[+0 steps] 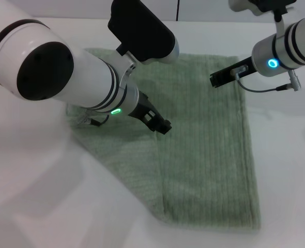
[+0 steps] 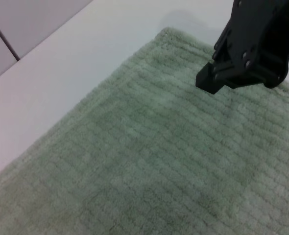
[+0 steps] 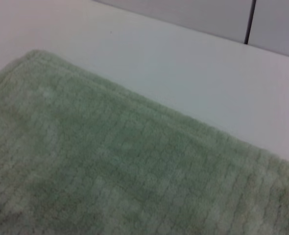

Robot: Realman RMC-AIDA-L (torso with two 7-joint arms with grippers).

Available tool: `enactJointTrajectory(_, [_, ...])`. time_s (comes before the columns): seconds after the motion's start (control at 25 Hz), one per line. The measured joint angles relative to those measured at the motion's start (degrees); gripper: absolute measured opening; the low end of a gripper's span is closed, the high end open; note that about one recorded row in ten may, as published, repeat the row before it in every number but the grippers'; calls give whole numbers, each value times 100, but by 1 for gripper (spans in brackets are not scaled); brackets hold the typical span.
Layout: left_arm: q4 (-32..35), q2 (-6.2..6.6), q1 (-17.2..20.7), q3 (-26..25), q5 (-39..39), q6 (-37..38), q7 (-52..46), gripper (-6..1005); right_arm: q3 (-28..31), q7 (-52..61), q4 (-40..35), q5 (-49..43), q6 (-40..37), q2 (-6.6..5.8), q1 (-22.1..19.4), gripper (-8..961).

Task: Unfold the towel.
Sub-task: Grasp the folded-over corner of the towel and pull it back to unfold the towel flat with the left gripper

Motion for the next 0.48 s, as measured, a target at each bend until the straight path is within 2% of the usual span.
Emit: enactJointTrajectory(0.48, [188,0,-36,82,4,107,-2,813,-193,-4,-280,56,-277,9,69,-1])
